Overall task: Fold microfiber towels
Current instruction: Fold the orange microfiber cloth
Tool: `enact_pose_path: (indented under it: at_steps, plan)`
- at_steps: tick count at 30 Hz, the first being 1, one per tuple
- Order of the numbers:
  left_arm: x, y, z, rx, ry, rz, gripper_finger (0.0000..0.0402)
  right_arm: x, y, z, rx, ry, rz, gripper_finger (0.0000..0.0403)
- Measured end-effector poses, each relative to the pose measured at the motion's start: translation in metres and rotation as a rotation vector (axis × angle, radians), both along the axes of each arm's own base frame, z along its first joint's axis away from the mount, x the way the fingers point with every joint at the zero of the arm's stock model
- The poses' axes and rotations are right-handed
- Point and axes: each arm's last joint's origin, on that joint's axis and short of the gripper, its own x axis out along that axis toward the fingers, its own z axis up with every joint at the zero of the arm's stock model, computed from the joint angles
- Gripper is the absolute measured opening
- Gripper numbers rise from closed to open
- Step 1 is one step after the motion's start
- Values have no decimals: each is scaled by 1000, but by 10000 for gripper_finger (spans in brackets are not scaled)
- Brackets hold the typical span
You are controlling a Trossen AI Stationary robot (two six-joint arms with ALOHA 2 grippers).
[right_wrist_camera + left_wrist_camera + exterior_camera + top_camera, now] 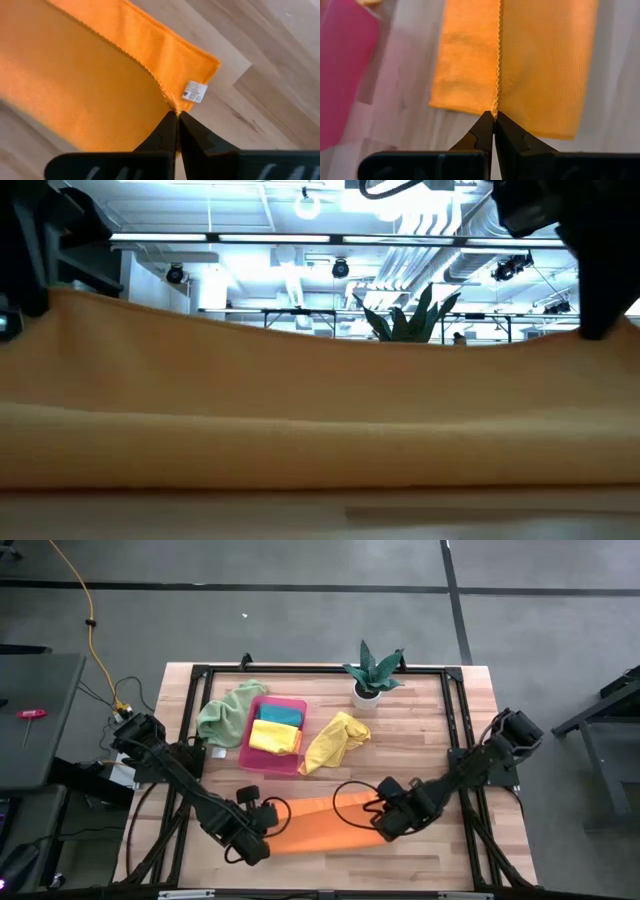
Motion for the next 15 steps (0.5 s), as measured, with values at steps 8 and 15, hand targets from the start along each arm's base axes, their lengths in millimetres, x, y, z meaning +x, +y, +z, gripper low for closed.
enact_pose_path:
  at_steps: [8,15]
  plan:
    - [3,5,0,17,-11,21,0,3,-6,-5,7,50,-17,0]
    - [3,5,-3,5,-19,54,0,0,-8,-29,26,58,-55,0]
